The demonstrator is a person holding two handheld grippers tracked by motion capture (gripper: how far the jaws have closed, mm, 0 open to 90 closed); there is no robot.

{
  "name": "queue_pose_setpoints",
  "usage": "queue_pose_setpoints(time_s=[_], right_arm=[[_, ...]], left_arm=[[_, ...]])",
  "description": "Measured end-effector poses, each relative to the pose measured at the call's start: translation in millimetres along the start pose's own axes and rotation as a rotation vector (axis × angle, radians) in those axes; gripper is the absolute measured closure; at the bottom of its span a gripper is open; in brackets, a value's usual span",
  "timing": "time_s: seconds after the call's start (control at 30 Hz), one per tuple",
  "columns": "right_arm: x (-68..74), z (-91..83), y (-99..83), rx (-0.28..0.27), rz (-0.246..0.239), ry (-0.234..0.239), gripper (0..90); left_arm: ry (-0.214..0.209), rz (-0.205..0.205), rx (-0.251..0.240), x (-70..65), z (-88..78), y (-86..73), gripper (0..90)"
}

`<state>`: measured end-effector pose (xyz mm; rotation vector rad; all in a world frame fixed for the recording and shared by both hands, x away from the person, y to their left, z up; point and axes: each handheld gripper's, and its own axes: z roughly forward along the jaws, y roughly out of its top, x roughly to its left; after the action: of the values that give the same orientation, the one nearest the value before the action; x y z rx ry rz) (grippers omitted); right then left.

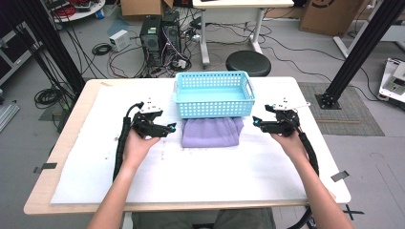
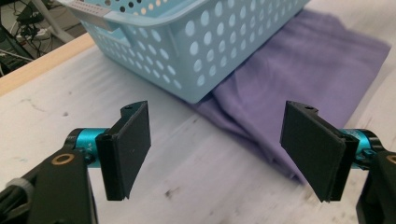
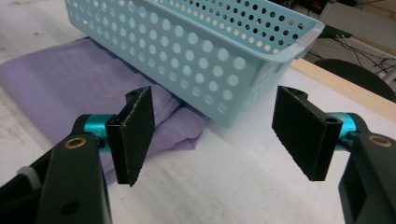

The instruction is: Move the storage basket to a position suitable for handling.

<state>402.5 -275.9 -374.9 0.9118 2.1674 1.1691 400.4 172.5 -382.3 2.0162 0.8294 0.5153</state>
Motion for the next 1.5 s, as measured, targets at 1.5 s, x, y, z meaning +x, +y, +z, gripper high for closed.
queue_pose_setpoints(time_s=[1.5], right_arm=[[40.4,26.0,-33.2,0.028,0.089,-0.026,24.2]], left_arm=[[0.000,-0.111,-0.076,-30.7,27.0,-38.4,24.6]])
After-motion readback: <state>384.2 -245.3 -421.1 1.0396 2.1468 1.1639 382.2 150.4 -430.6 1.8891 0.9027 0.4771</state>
